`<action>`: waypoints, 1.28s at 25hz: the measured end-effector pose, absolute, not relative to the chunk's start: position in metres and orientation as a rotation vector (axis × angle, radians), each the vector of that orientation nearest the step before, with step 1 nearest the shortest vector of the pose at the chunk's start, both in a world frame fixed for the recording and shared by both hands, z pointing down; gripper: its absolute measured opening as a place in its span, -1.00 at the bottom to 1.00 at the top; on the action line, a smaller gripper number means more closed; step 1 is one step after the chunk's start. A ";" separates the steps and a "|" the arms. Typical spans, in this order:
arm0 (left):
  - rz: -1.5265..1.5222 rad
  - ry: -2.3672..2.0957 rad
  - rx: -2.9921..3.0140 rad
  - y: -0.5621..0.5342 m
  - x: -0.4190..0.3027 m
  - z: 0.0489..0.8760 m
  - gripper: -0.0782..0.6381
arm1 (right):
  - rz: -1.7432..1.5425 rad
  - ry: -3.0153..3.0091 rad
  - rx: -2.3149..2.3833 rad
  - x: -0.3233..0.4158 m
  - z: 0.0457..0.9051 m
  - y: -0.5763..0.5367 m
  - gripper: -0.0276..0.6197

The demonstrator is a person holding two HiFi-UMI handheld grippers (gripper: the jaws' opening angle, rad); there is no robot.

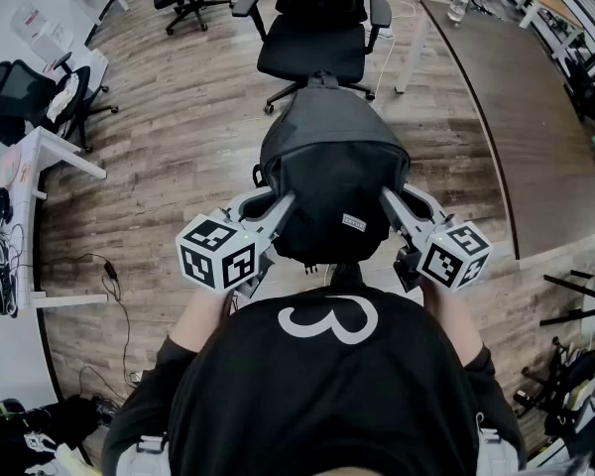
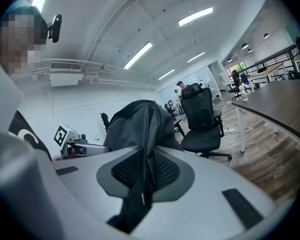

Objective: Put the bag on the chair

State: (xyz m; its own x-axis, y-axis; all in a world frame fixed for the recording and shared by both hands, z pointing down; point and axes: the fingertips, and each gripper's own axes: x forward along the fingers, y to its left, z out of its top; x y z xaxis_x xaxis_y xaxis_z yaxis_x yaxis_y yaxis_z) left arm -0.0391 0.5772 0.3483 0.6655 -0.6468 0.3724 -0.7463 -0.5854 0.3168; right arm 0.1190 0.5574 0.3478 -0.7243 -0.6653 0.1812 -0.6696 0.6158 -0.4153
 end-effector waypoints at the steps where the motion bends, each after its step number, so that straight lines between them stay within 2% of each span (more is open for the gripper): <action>1: 0.299 -1.088 2.433 0.577 -0.038 0.347 -0.66 | 0.730 -2.816 1.164 0.120 0.346 0.557 -0.72; 16: 0.302 -1.110 2.422 0.538 -0.035 0.336 -0.66 | 0.741 -2.850 1.096 0.120 0.333 0.520 -0.71; 32: 0.313 -1.137 2.369 0.439 -0.016 0.351 -0.66 | 0.873 -2.844 1.014 0.138 0.353 0.414 -0.71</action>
